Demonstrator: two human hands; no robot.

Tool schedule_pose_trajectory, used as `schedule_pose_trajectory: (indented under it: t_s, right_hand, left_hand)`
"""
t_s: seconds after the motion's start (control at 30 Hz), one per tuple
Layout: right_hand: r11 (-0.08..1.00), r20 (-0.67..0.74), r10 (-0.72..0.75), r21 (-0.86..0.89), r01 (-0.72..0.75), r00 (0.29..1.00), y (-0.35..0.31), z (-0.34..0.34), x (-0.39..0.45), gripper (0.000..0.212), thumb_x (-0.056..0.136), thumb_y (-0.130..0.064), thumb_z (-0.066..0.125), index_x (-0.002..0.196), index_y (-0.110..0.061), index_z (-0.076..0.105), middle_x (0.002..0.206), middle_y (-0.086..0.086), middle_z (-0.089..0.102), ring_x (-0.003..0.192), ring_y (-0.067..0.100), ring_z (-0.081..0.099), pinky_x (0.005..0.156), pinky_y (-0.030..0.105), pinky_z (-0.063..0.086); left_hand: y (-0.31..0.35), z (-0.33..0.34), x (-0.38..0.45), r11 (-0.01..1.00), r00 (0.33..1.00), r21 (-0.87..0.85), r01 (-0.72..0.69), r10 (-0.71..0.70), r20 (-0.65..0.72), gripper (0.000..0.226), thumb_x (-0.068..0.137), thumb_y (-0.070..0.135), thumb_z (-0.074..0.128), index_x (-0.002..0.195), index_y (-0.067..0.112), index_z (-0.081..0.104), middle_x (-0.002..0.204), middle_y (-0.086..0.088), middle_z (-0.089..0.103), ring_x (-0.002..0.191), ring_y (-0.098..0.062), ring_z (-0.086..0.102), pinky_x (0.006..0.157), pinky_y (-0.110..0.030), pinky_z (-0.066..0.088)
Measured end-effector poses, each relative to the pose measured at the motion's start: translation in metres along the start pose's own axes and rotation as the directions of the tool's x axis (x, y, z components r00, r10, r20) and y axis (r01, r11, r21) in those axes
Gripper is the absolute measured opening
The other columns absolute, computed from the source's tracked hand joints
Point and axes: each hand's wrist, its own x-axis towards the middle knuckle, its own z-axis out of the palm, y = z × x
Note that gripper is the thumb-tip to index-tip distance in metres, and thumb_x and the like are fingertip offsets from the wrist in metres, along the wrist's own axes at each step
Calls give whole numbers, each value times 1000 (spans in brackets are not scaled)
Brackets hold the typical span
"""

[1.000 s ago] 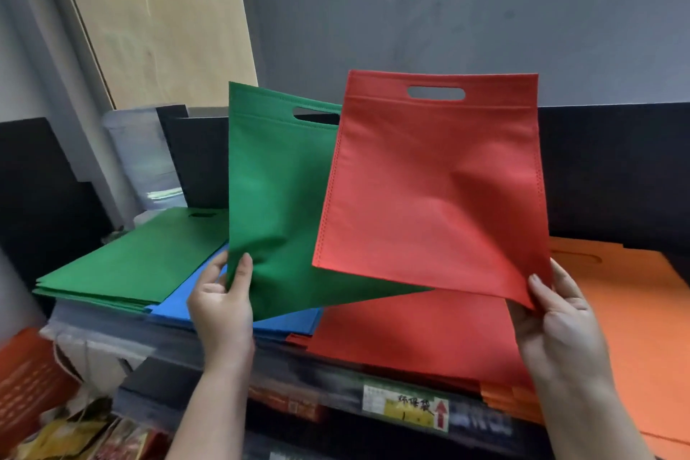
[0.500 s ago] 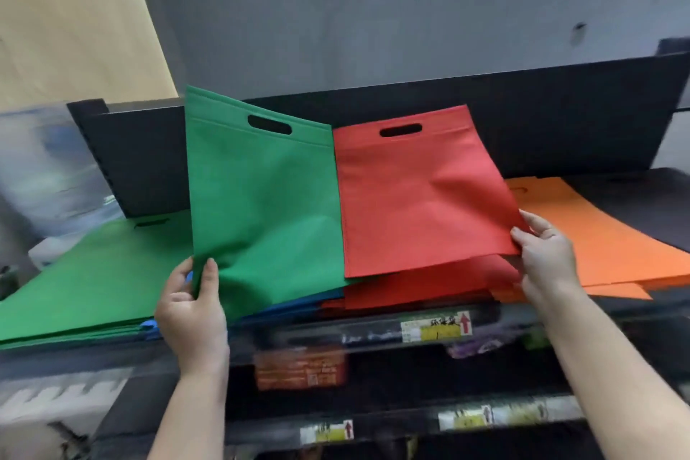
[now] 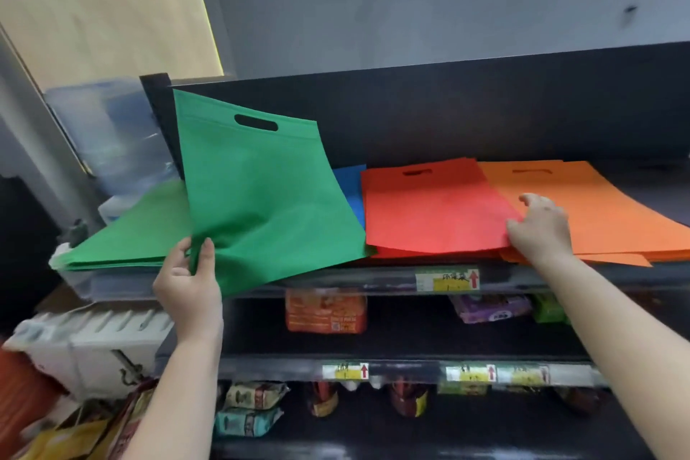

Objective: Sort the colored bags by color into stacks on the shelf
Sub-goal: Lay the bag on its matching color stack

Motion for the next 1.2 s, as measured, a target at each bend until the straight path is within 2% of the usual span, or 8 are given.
schedule_pose_trajectory:
  t_s: [0.1, 0.23, 0.43, 0.57, 0.67, 0.83, 1.1, 1.2]
  right_hand:
    - [980, -23, -195, -32, 194, 981, -26, 5, -15, 43, 88, -11, 59, 130, -3, 52, 133, 17, 51, 122, 37, 42, 100, 41, 35]
    - [900, 78, -380, 260, 350, 922, -88, 21, -44, 34, 90, -14, 61, 122, -6, 59, 119, 9, 62, 105, 22, 55, 89, 27, 40]
    - [793, 378, -400, 599, 110, 835, -184, 63, -78, 36, 88, -25, 67, 114, 0, 64, 105, 9, 67, 77, 13, 61, 66, 22, 52]
    - [780, 397, -386, 623, 64, 833, -227, 92, -91, 3, 84, -8, 69, 86, -7, 70, 93, 16, 72, 77, 20, 66, 77, 37, 57]
    - [782, 344, -373, 616, 92, 862, -260, 111, -99, 12, 82, -7, 71, 76, -16, 67, 83, 9, 72, 73, 18, 66, 72, 33, 56]
    - [791, 252, -383, 587, 174, 889, -320, 146, -111, 14, 83, -12, 72, 73, -19, 64, 71, -4, 65, 68, 13, 62, 60, 23, 50]
    - [925, 264, -356, 238, 297, 897, -373, 212, -120, 25, 87, -17, 68, 96, 6, 66, 93, 15, 66, 91, 30, 61, 81, 40, 53]
    - [954, 324, -301, 111, 279, 897, -376, 230, -123, 26, 88, -19, 67, 90, 6, 64, 90, 17, 66, 86, 32, 62, 70, 37, 53]
  left_hand:
    - [1, -16, 5, 999, 1000, -44, 16, -17, -14, 38, 88, 26, 66, 116, 1, 62, 73, 0, 60, 81, -17, 55, 87, -47, 50]
    - [3, -37, 17, 996, 998, -76, 37, -40, -39, 39, 87, 30, 67, 118, 5, 62, 79, 1, 63, 83, -18, 58, 86, -41, 50]
    - [-2, -63, 46, 994, 999, -107, 37, -40, -32, 29, 87, 28, 67, 111, 11, 64, 77, 14, 65, 75, -4, 61, 75, -27, 50]
    - [-11, -82, 81, 997, 1000, -74, 9, -9, 5, 22, 88, 26, 66, 107, 15, 64, 67, 15, 66, 69, -1, 62, 70, -24, 52]
    - [-18, -99, 120, 998, 994, -6, -64, 64, 88, 15, 89, 19, 65, 103, 13, 62, 83, 0, 67, 80, -19, 65, 79, -37, 53]
    - [-36, -117, 203, 938, 947, 233, -255, 195, 253, 23, 89, 18, 64, 105, 1, 63, 100, -13, 68, 92, -27, 65, 79, -34, 51]
    - [-91, -102, 293, 785, 896, 556, -273, -3, 444, 36, 90, 23, 64, 115, -1, 59, 117, -20, 63, 107, -33, 58, 86, -38, 44]
    - [-111, -94, 301, 708, 852, 650, -277, -132, 507, 42, 90, 26, 64, 122, 0, 55, 123, -19, 60, 113, -33, 55, 91, -39, 43]
